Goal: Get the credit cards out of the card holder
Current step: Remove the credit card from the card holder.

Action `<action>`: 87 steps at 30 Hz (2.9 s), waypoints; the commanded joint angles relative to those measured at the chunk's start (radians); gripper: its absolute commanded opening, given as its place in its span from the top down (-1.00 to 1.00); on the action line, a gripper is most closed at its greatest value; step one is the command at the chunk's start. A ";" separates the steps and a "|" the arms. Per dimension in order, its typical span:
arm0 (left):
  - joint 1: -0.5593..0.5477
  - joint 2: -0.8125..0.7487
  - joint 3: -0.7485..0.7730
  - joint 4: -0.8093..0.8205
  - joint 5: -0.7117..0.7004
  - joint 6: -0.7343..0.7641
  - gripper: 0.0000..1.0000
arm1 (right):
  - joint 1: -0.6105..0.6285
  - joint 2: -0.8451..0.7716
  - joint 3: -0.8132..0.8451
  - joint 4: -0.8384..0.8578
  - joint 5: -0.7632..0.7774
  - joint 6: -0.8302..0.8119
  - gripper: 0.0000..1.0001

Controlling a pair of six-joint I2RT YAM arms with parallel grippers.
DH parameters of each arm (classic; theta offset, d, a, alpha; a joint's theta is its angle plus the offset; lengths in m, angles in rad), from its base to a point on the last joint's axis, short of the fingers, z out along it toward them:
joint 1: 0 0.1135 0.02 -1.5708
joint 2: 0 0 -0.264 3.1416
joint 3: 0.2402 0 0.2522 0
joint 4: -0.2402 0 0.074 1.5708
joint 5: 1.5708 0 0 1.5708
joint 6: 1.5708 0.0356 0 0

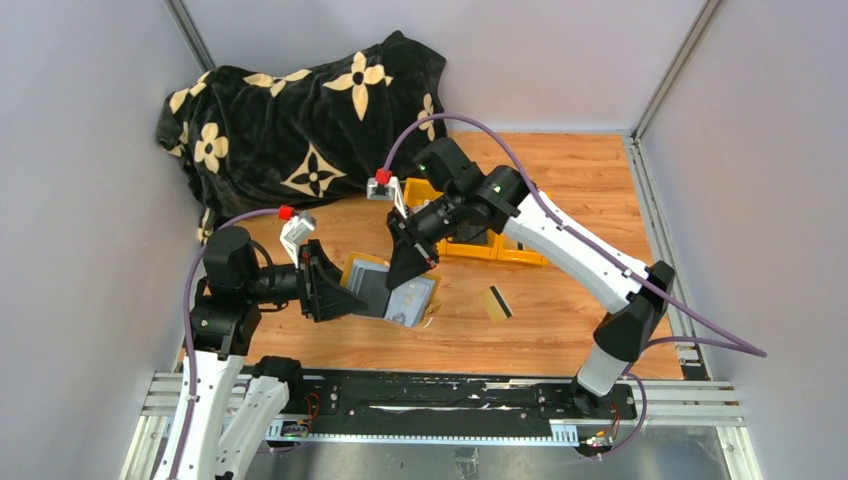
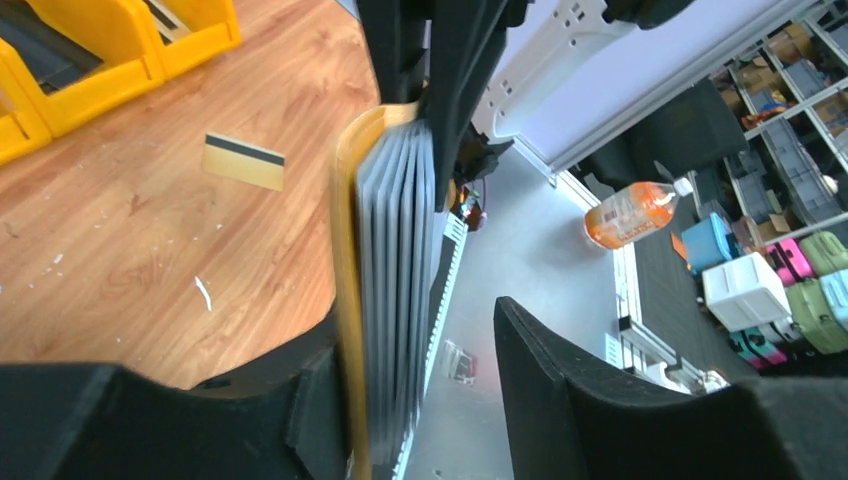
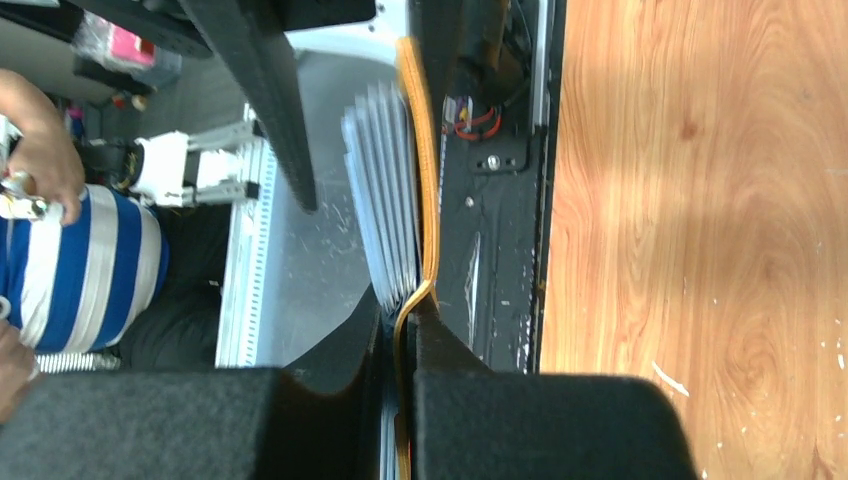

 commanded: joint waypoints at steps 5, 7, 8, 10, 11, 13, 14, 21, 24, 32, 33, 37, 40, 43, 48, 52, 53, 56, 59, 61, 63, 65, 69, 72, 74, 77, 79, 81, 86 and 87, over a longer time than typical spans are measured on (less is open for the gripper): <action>0.001 -0.023 -0.046 -0.023 0.066 0.066 0.12 | 0.067 0.091 0.196 -0.291 0.096 -0.174 1.00; 0.000 -0.024 -0.058 -0.022 0.071 0.070 0.17 | 0.080 0.106 0.235 -0.311 0.099 -0.184 1.00; 0.000 -0.023 -0.063 -0.023 0.071 0.071 0.18 | 0.088 0.115 0.254 -0.320 0.106 -0.191 1.00; 0.000 -0.019 -0.064 -0.022 0.071 0.072 0.18 | 0.104 0.133 0.287 -0.349 0.121 -0.207 1.00; 0.000 -0.017 -0.062 -0.024 0.071 0.072 0.18 | 0.110 0.141 0.300 -0.355 0.124 -0.211 1.00; -0.001 -0.011 -0.053 -0.026 0.073 0.070 0.18 | 0.120 0.158 0.313 -0.361 0.128 -0.214 1.00; -0.002 -0.008 -0.047 -0.028 0.074 0.068 0.19 | 0.124 0.164 0.321 -0.363 0.128 -0.216 1.00; -0.005 -0.018 -0.042 -0.025 0.088 0.068 0.61 | 0.130 0.183 0.367 -0.364 0.118 -0.223 0.81; -0.005 -0.018 -0.039 -0.029 0.084 0.072 0.87 | 0.120 0.157 0.360 -0.318 0.098 -0.212 0.37; -0.005 0.025 0.039 -0.026 -0.016 0.060 1.00 | -0.121 -0.174 -0.095 0.458 0.067 0.256 -0.19; -0.005 0.031 0.045 -0.010 -0.036 0.029 1.00 | -0.150 -0.250 -0.195 0.565 0.098 0.321 -0.26; -0.005 0.012 0.000 0.227 -0.108 -0.215 1.00 | -0.173 -0.385 -0.337 0.734 0.149 0.434 -0.37; -0.005 -0.028 -0.058 0.431 -0.180 -0.386 1.00 | -0.164 -0.409 -0.423 0.891 0.058 0.586 -0.33; -0.005 -0.050 -0.062 0.467 -0.222 -0.435 1.00 | -0.124 -0.417 -0.514 0.990 0.024 0.673 -0.32; -0.005 -0.054 -0.044 0.463 -0.216 -0.460 1.00 | -0.080 -0.397 -0.609 1.087 -0.002 0.741 -0.32; -0.005 -0.060 -0.036 0.455 -0.215 -0.460 1.00 | -0.066 -0.374 -0.630 1.155 -0.020 0.790 -0.28; -0.005 -0.062 -0.036 0.454 -0.215 -0.460 1.00 | -0.059 -0.365 -0.630 1.166 -0.021 0.796 -0.27; -0.005 -0.063 -0.036 0.454 -0.217 -0.464 1.00 | -0.041 -0.343 -0.617 1.169 -0.022 0.797 -0.26; -0.005 -0.066 -0.036 0.470 -0.209 -0.480 1.00 | -0.037 -0.324 -0.610 1.171 -0.021 0.797 -0.25; -0.005 -0.069 -0.036 0.483 -0.207 -0.492 1.00 | -0.034 -0.311 -0.608 1.176 -0.022 0.804 -0.24; -0.005 -0.071 -0.036 0.489 -0.207 -0.501 1.00 | -0.031 -0.297 -0.605 1.180 -0.020 0.804 -0.23; -0.005 -0.071 -0.039 0.508 -0.204 -0.519 1.00 | -0.029 -0.282 -0.603 1.179 -0.019 0.804 -0.21; -0.005 -0.073 -0.042 0.525 -0.197 -0.533 1.00 | -0.026 -0.268 -0.603 1.204 -0.020 0.819 -0.19; -0.005 -0.075 -0.053 0.527 -0.200 -0.535 1.00 | -0.020 -0.256 -0.598 1.253 -0.023 0.852 -0.14; -0.005 -0.077 -0.063 0.528 -0.209 -0.528 1.00 | -0.009 -0.241 -0.588 1.302 -0.029 0.884 -0.06; -0.005 -0.077 -0.070 0.489 -0.244 -0.492 0.98 | 0.008 -0.213 -0.570 1.352 -0.030 0.915 0.11; -0.005 -0.075 -0.071 0.476 -0.256 -0.482 0.93 | 0.013 -0.196 -0.566 1.356 -0.023 0.916 0.28; -0.005 -0.073 -0.073 0.475 -0.255 -0.481 0.82 | 0.013 -0.187 -0.571 1.361 -0.014 0.921 0.48; -0.005 -0.076 -0.074 0.481 -0.212 -0.498 0.50 | 0.008 -0.190 -0.600 1.417 -0.023 0.952 0.92; -0.005 -0.077 -0.076 0.489 -0.201 -0.509 0.46 | 0.005 -0.194 -0.606 1.425 -0.026 0.955 0.97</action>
